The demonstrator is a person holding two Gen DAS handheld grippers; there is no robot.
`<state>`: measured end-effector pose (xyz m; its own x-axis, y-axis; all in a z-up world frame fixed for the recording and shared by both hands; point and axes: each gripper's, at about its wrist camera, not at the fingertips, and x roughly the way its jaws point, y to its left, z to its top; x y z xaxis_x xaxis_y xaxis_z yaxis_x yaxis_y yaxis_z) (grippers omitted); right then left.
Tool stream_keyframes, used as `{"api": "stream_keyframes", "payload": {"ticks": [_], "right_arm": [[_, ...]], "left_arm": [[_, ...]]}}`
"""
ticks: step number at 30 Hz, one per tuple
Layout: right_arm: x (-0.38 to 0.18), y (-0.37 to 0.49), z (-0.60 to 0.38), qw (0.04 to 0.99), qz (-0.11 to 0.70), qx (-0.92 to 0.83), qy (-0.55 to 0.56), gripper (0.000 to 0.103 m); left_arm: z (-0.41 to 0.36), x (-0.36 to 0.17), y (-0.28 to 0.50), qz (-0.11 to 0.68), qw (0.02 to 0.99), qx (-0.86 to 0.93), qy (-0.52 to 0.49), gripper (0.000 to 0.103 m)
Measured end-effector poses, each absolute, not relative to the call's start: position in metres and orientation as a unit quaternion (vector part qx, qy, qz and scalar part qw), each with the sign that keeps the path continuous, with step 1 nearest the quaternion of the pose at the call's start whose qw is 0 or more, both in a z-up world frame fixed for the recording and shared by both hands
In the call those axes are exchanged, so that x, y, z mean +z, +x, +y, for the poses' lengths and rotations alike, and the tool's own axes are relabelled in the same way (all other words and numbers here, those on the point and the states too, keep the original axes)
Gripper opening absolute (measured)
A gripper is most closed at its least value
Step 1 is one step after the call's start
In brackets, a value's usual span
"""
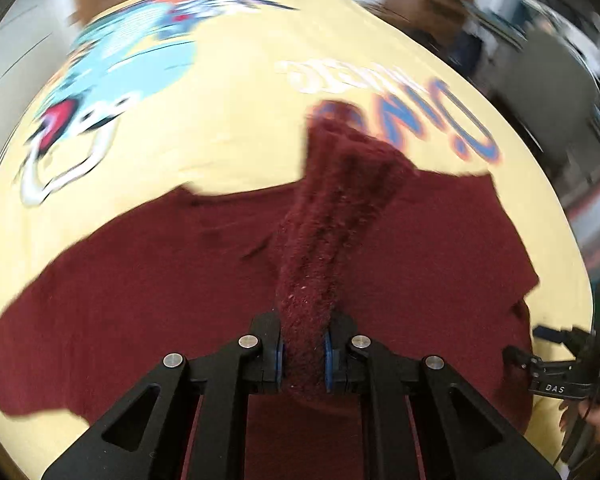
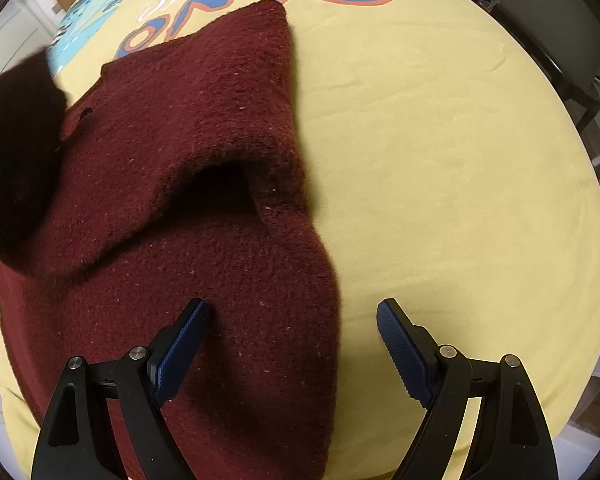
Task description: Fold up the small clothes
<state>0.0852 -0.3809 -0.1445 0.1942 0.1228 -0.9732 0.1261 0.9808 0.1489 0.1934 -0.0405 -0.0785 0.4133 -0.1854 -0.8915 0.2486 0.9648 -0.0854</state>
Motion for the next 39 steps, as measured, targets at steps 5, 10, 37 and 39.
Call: {"api": "stream_keyframes", "payload": {"ticks": [5,10,37,39], "right_arm": [[-0.146,0.086,-0.374,0.766,0.635,0.003,0.095,0.087],[-0.153,0.089,-0.366,0.765,0.638,0.006,0.088,0.087],[-0.151,0.118,-0.338,0.766,0.64,0.011,0.069,0.087],[-0.151,0.12,-0.341,0.766,0.639,0.006,0.069,0.087]], "left_arm": [[0.009,-0.106,0.18,0.549,0.831,-0.086,-0.03,0.012],[0.035,-0.143,0.171,0.591,0.801,-0.07,-0.071,0.016],[0.077,-0.146,0.207,0.65,0.753,-0.084,-0.049,0.087],[0.068,-0.143,0.201,0.644,0.758,-0.095,-0.03,0.065]]}}
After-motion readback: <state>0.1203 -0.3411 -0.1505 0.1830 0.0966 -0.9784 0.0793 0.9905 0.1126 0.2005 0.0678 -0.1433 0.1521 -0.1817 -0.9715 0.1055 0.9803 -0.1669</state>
